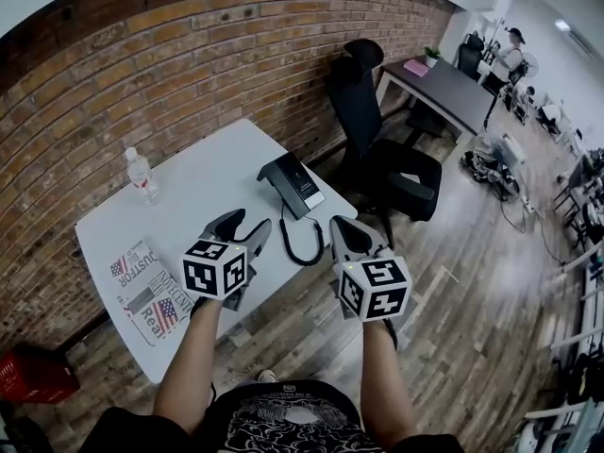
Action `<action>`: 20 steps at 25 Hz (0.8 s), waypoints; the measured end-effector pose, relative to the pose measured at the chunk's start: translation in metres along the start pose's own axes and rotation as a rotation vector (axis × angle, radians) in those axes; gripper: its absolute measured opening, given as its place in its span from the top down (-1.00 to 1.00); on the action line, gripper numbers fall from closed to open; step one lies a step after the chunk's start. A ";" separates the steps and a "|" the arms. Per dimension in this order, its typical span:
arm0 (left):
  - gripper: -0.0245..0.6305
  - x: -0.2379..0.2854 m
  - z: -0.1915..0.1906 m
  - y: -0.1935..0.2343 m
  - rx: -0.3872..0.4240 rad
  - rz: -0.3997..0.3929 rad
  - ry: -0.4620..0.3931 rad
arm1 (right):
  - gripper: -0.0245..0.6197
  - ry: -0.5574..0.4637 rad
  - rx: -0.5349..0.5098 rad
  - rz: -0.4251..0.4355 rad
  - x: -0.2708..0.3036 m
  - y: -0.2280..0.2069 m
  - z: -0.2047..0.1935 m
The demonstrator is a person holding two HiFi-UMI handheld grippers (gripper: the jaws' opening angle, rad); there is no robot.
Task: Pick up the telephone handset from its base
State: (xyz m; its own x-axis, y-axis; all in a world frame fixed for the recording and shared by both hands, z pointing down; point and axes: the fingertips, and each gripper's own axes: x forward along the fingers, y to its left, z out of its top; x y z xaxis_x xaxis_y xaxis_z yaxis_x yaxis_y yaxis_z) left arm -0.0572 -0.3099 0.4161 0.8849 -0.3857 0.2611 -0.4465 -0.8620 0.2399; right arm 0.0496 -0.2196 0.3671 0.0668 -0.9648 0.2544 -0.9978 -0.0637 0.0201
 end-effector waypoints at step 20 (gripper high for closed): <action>0.24 0.129 -0.021 0.041 -0.183 0.035 0.062 | 0.93 0.008 -0.001 0.192 0.127 -0.085 0.003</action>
State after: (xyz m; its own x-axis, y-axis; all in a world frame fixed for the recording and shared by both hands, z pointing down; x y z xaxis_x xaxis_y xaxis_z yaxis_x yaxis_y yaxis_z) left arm 0.0360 -0.3877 0.4791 0.8612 -0.3884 0.3278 -0.4983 -0.7722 0.3941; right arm 0.1424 -0.3376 0.3949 -0.1245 -0.9573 0.2609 -0.9922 0.1212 -0.0288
